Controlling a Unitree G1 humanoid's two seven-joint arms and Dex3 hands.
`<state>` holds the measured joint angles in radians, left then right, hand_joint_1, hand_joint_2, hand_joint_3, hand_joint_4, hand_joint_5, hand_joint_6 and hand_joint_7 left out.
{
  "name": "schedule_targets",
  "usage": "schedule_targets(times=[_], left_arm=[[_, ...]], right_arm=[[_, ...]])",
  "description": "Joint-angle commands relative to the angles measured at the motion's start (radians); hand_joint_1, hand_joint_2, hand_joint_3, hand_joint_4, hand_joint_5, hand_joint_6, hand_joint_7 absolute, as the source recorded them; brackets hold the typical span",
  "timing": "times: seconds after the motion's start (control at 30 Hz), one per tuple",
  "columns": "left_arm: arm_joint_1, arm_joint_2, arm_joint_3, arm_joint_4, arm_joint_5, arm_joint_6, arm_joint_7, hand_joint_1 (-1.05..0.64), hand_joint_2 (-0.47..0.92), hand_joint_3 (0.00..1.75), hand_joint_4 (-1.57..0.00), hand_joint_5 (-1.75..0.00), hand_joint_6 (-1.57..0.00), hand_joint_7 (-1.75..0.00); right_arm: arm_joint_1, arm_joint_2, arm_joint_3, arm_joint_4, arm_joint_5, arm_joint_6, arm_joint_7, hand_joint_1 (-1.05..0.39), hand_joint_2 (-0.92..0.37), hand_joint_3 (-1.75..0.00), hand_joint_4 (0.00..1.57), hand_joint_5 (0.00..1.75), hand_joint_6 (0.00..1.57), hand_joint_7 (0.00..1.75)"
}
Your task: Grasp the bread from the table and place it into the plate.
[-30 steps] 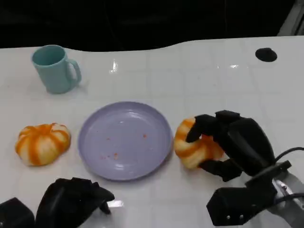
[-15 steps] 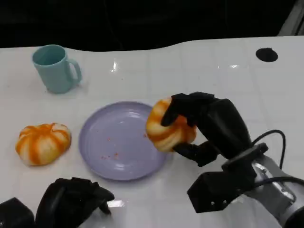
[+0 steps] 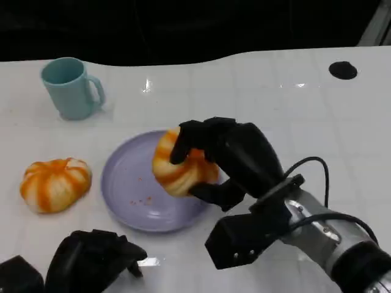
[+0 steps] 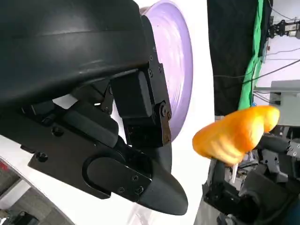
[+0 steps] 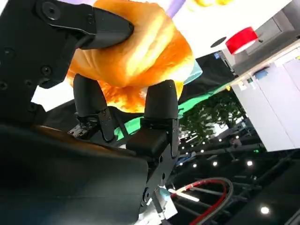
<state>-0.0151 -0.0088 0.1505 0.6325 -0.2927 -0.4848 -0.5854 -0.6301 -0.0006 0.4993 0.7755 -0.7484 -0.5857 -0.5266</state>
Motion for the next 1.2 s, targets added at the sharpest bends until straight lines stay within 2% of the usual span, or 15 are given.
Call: schedule_targets(times=[0.03, 0.13, 0.23, 0.3, 0.4, 0.47, 0.53, 0.6, 0.63, 0.73, 0.8, 0.87, 1.0, 1.2], left_arm=[[0.015, 0.014, -0.002, 0.001, -0.003, 0.006, -0.007, -1.05, 0.83, 0.00, -0.82, -1.62, -1.57, -0.22], [0.021, 0.013, -0.005, -0.005, -0.003, 0.005, -0.005, -1.05, 0.83, 0.00, -0.82, -1.62, -1.57, -0.22], [0.025, 0.013, -0.007, -0.007, -0.001, 0.002, -0.005, -1.05, 0.84, 0.00, -0.83, -1.62, -1.57, -0.22], [0.028, 0.013, -0.009, -0.010, -0.002, 0.003, -0.005, -1.05, 0.83, 0.00, -0.83, -1.62, -1.57, -0.22], [0.033, 0.012, -0.012, -0.018, 0.001, 0.009, 0.003, -1.05, 0.83, 0.00, -0.83, -1.61, -1.57, -0.23], [0.035, 0.010, -0.014, -0.024, 0.002, 0.010, 0.007, -1.05, 0.83, 0.00, -0.83, -1.61, -1.57, -0.23], [0.035, 0.010, -0.015, -0.025, 0.004, 0.008, 0.010, -1.05, 0.84, 0.00, -0.83, -1.60, -1.57, -0.23], [0.033, 0.010, -0.014, -0.023, 0.000, 0.009, 0.006, -1.05, 0.84, 0.00, -0.83, -1.60, -1.57, -0.23], [0.031, 0.011, -0.014, -0.021, 0.000, 0.007, 0.004, -1.05, 0.84, 0.00, -0.83, -1.60, -1.57, -0.23], [0.028, 0.013, -0.015, -0.017, 0.002, 0.002, 0.002, -1.05, 0.84, 0.00, -0.83, -1.60, -1.57, -0.22], [0.027, 0.014, -0.014, -0.017, 0.002, 0.005, 0.004, -1.05, 0.84, 0.00, -0.83, -1.60, -1.57, -0.22], [0.027, 0.015, -0.014, -0.018, 0.003, 0.006, 0.005, -1.05, 0.84, 0.00, -0.83, -1.60, -1.57, -0.22], [0.028, 0.015, -0.014, -0.019, 0.003, 0.007, 0.007, -1.05, 0.84, 0.00, -0.83, -1.60, -1.57, -0.23], [0.028, 0.013, -0.015, -0.018, 0.011, -0.006, 0.014, -1.05, 0.84, 0.00, -0.83, -1.59, -1.57, -0.23]], right_arm=[[-0.060, 0.038, 0.021, 0.088, -0.003, -0.016, -0.034, -0.15, -0.31, -1.39, 0.99, 1.75, 0.82, 1.61], [-0.084, 0.062, 0.034, 0.135, -0.004, -0.005, -0.032, -0.15, -0.30, -1.36, 0.97, 1.75, 0.80, 1.60], [-0.109, 0.090, 0.044, 0.180, -0.005, 0.004, -0.034, -0.17, -0.31, -1.33, 0.95, 1.75, 0.85, 1.44], [-0.120, 0.106, 0.046, 0.207, -0.001, 0.002, -0.036, -0.17, -0.31, -1.32, 0.94, 1.75, 0.86, 1.40], [-0.134, 0.121, 0.048, 0.235, 0.003, -0.005, -0.042, -0.16, -0.32, -1.30, 0.93, 1.66, 0.93, 1.15], [-0.138, 0.124, 0.052, 0.243, -0.003, -0.003, -0.056, -0.16, -0.36, -1.16, 0.93, 1.50, 0.98, 0.92], [-0.139, 0.122, 0.057, 0.238, -0.009, 0.013, -0.049, -0.21, -0.47, -0.86, 0.88, 1.31, 0.97, 0.64], [-0.141, 0.113, 0.067, 0.224, -0.016, 0.048, -0.003, -0.27, -0.58, -0.66, 0.75, 1.10, 0.88, 0.45], [-0.141, 0.107, 0.072, 0.216, -0.017, 0.063, 0.025, -0.33, -0.64, -0.58, 0.64, 0.90, 0.80, 0.33], [-0.131, 0.094, 0.076, 0.193, -0.009, 0.077, 0.082, -0.39, -0.76, -0.36, 0.52, 0.52, 0.66, 0.10], [-0.121, 0.083, 0.080, 0.175, -0.009, 0.079, 0.112, -0.43, -0.84, -0.22, 0.42, 0.37, 0.54, 0.03], [-0.113, 0.076, 0.083, 0.156, -0.011, 0.086, 0.133, -0.51, -0.90, -0.15, 0.30, 0.29, 0.41, 0.01], [-0.099, 0.064, 0.079, 0.111, 0.000, 0.106, 0.191, -0.60, -0.92, -0.20, 0.18, 0.24, 0.30, 0.00], [-0.062, 0.038, 0.072, 0.024, 0.019, 0.127, 0.278, -0.66, -0.92, -0.26, 0.12, 0.23, 0.27, 0.00]])
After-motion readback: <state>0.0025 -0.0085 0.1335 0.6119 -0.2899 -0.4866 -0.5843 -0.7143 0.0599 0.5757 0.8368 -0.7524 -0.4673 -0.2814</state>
